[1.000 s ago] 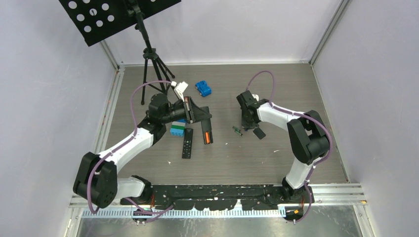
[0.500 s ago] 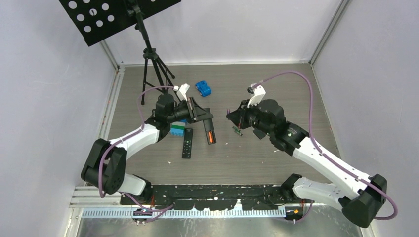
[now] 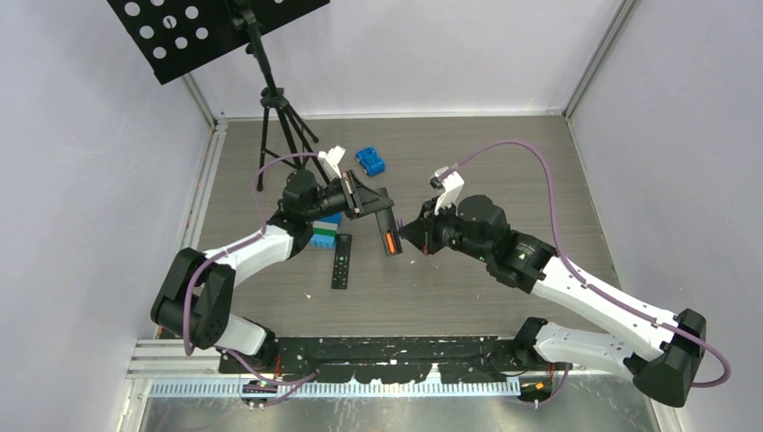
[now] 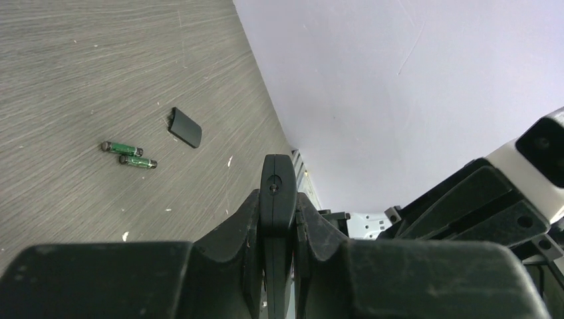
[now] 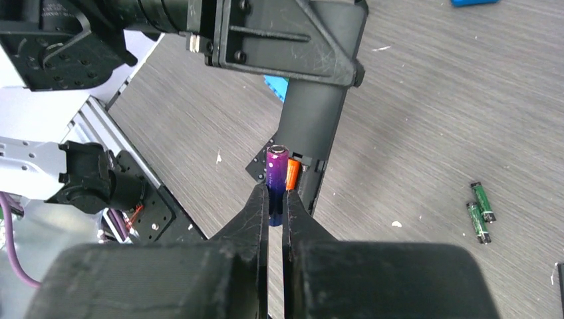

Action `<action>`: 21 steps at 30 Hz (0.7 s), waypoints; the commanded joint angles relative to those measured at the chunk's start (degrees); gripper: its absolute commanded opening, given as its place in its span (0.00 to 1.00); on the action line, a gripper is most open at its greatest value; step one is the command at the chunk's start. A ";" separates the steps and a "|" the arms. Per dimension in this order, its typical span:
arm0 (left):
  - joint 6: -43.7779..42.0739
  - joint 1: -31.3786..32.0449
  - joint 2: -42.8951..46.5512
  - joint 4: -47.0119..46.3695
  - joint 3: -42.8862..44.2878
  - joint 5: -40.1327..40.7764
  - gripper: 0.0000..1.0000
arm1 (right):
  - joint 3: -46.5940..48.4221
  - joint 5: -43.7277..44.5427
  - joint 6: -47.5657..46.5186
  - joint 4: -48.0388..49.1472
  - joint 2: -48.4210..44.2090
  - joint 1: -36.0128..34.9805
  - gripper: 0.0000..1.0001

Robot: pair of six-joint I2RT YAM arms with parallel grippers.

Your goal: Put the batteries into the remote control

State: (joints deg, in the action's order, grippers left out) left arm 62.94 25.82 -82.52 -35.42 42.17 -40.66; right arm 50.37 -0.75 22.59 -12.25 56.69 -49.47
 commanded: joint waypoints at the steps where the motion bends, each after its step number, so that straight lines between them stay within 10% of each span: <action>1: 2.15 0.19 0.89 -4.49 0.25 2.25 0.00 | 5.01 0.49 1.05 -3.90 2.53 -0.91 0.01; 21: 8.87 0.19 -2.74 -9.32 -1.22 4.78 0.00 | 14.58 9.38 2.16 -18.00 13.53 -3.44 0.07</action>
State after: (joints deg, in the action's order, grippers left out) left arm 71.18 25.87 -85.91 -40.16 40.97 -36.47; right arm 61.93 7.46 24.53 -29.54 69.89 -52.56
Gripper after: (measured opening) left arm 0.183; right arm 0.074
